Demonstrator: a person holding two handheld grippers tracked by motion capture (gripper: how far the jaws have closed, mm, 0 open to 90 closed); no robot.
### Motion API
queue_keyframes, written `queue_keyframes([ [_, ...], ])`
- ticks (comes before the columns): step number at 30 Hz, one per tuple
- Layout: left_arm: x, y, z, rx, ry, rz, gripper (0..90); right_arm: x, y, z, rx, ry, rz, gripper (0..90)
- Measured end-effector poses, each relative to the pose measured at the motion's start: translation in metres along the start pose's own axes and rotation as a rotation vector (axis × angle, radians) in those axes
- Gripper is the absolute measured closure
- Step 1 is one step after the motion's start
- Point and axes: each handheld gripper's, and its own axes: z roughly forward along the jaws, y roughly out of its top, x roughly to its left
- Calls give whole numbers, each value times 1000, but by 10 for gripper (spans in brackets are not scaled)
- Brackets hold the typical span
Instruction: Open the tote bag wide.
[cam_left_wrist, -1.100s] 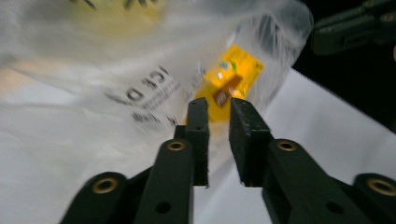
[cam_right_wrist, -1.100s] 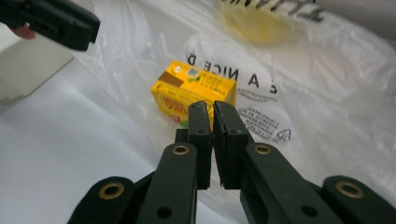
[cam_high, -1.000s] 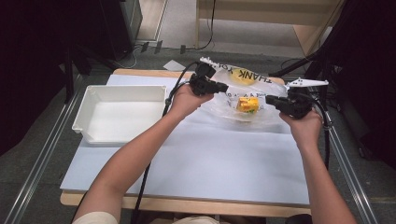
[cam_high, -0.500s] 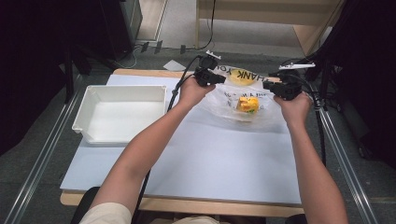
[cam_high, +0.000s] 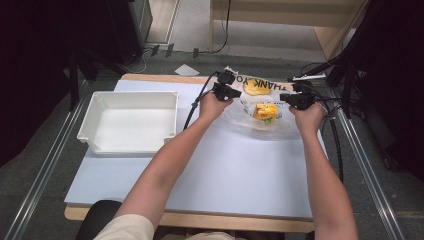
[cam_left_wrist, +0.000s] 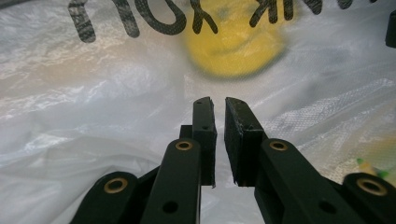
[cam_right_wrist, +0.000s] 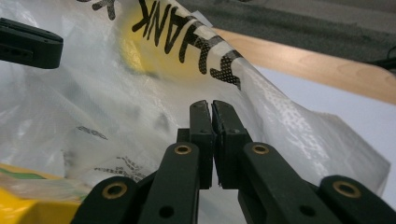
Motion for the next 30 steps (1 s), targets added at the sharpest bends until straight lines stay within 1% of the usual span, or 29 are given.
queue_keyframes([
  [3,2,-4,7,15,9,1,833,-6,-9,10,28,-4,23,891],
  [5,4,-5,9,17,14,2,834,-7,-12,13,31,-8,29,893],
  [6,8,-6,12,21,25,1,834,-12,-19,19,43,-13,45,896],
  [9,15,-9,15,32,40,-15,835,-21,-28,23,55,-23,79,900],
  [10,18,-10,15,33,40,-22,835,-25,-32,24,54,-21,99,900],
  [11,18,-10,15,33,40,-22,835,-25,-32,24,54,-21,99,900],
  [12,23,-14,17,28,54,-33,836,-31,-38,26,53,-21,121,900],
  [13,23,-14,17,28,54,-33,838,-32,-40,26,61,-26,122,900],
  [14,29,-19,18,31,59,-46,841,-34,-43,27,61,-35,124,900],
  [15,32,-21,19,31,60,-52,842,-35,-46,27,65,-35,127,900],
  [16,34,-24,18,13,50,-61,852,-37,-49,28,64,-37,129,900],
  [17,34,-24,18,13,50,-61,854,-37,-49,28,64,-37,129,900],
  [18,38,-26,17,7,48,-74,859,-41,-53,27,43,-35,133,900],
  [20,38,-25,15,12,87,-45,863,-42,-55,27,35,-42,118,900],
  [21,38,-25,14,17,106,-35,863,-43,-55,26,34,-57,108,900],
  [22,39,-25,14,18,110,-36,863,-43,-55,25,35,-67,100,900],
  [23,39,-25,14,18,110,-36,864,-43,-55,25,35,-67,100,900],
  [24,42,-26,11,23,109,-48,864,-47,-56,23,38,-77,104,900],
  [25,44,-26,10,29,111,-53,867,-48,-57,22,38,-76,106,900],
  [26,44,-26,10,30,112,-57,869,-51,-57,21,40,-80,113,900],
  [28,45,-26,9,31,118,-50,869,-55,-60,18,38,-80,129,900],
  [29,45,-26,9,31,118,-50,869,-55,-60,18,38,-80,129,900],
  [30,45,-27,8,27,128,-51,869,-60,-63,15,33,-81,143,900],
])
